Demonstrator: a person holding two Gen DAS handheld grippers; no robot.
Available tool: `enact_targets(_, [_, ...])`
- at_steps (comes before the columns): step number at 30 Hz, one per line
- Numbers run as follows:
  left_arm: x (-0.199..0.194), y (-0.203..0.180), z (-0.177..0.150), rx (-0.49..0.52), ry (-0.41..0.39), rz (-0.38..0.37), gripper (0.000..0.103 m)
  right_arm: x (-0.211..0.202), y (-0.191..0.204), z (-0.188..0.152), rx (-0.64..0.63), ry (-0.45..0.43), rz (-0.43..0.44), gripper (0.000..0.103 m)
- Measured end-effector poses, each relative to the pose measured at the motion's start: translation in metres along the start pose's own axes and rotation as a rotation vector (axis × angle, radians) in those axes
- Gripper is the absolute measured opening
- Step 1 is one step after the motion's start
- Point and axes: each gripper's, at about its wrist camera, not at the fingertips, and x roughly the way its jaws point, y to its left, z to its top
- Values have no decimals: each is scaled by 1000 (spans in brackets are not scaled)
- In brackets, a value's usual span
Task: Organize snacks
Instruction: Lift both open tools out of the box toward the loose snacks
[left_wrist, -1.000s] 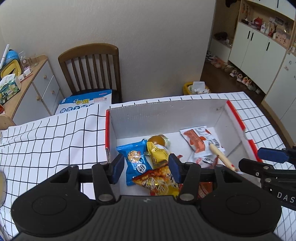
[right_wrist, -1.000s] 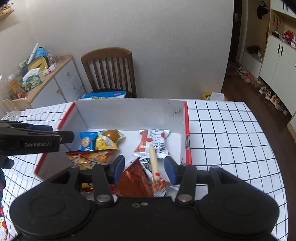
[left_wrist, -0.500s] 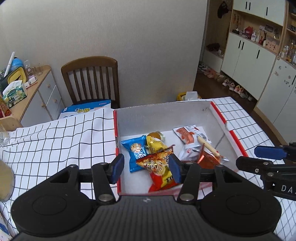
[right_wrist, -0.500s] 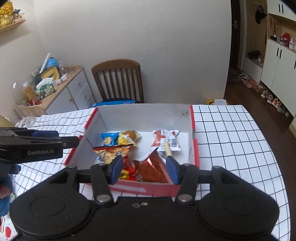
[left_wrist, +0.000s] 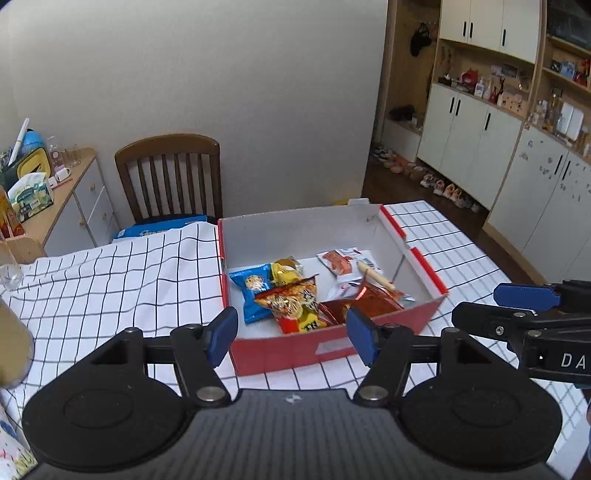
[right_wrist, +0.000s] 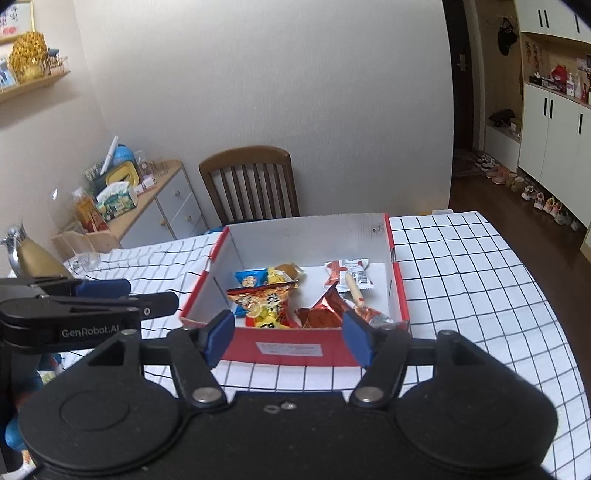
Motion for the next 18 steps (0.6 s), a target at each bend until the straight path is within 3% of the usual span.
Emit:
enact_targets(4, [-16, 0, -11, -6, -17, -7, 75, -18, 5, -9, -1, -30, 6, 71])
enact_targets(13, [-43, -1, -36, 5, -51, 10, 76, -46, 14, -29, -32, -94, -3, 88])
enact_targets(18, [-51, 1, -51, -17, -41, -3, 81, -55, 19, -41, -63, -120, 12, 91])
